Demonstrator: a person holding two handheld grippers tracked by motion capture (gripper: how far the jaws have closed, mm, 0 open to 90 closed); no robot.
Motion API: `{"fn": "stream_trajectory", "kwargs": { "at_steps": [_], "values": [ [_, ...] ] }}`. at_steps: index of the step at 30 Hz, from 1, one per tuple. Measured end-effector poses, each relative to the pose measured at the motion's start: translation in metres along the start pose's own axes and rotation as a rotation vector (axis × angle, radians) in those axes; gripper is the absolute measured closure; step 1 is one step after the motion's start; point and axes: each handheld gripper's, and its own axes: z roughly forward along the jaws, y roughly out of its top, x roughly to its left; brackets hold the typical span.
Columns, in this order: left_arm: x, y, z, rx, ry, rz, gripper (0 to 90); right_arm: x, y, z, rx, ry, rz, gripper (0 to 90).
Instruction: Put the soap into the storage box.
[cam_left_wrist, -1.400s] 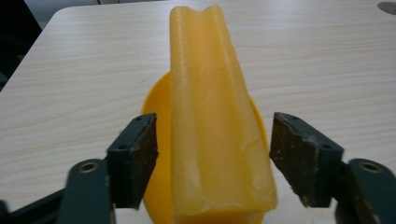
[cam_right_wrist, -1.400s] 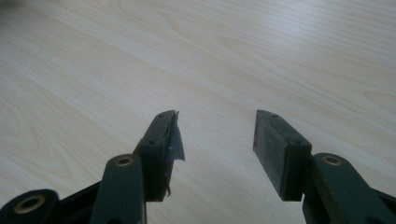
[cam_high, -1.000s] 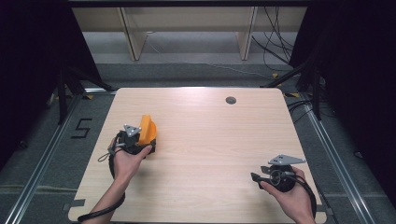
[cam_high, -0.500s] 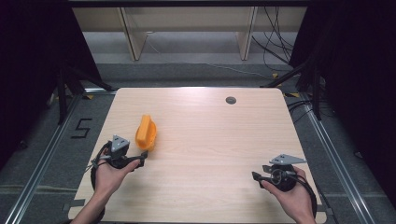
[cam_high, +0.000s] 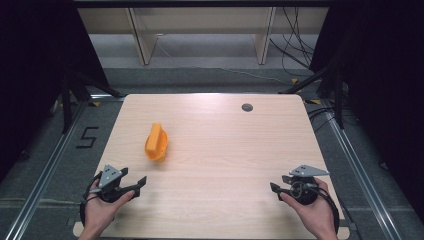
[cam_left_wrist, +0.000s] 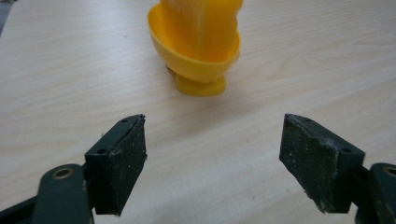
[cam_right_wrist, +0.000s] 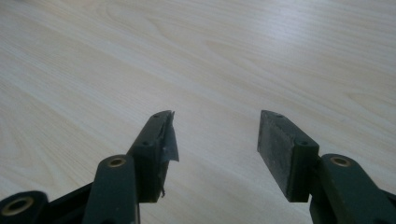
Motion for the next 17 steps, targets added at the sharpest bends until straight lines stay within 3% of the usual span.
{"fn": "stream_trajectory", "kwargs": {
  "at_steps": [2, 3, 7, 13, 17],
  "values": [
    [-0.0004, -0.0007, 0.0007, 0.015, 0.007, 0.020, 22.4, -0.0003, 0.0000, 0.0001, -0.019, 0.003, 0.011, 45.8],
    [0.0004, -0.0010, 0.0030, 0.010, 0.000, 0.036, 22.6, -0.0018, -0.0004, 0.0008, -0.030, -0.016, -0.009, 45.7],
    [-0.0003, 0.0004, 0.0066, 0.002, -0.008, 0.062, 23.1, -0.0037, 0.0000, 0.0004, -0.033, -0.007, 0.016, 45.3],
    [-0.0029, -0.0003, 0.0079, -0.010, -0.031, 0.059, 23.2, -0.0076, -0.0016, 0.0003, -0.049, -0.033, 0.011, 45.0],
    [-0.0023, -0.0002, 0.0081, -0.006, -0.028, 0.056, 23.3, -0.0041, -0.0023, 0.0011, -0.031, -0.015, 0.061, 45.0]
  ]
}}
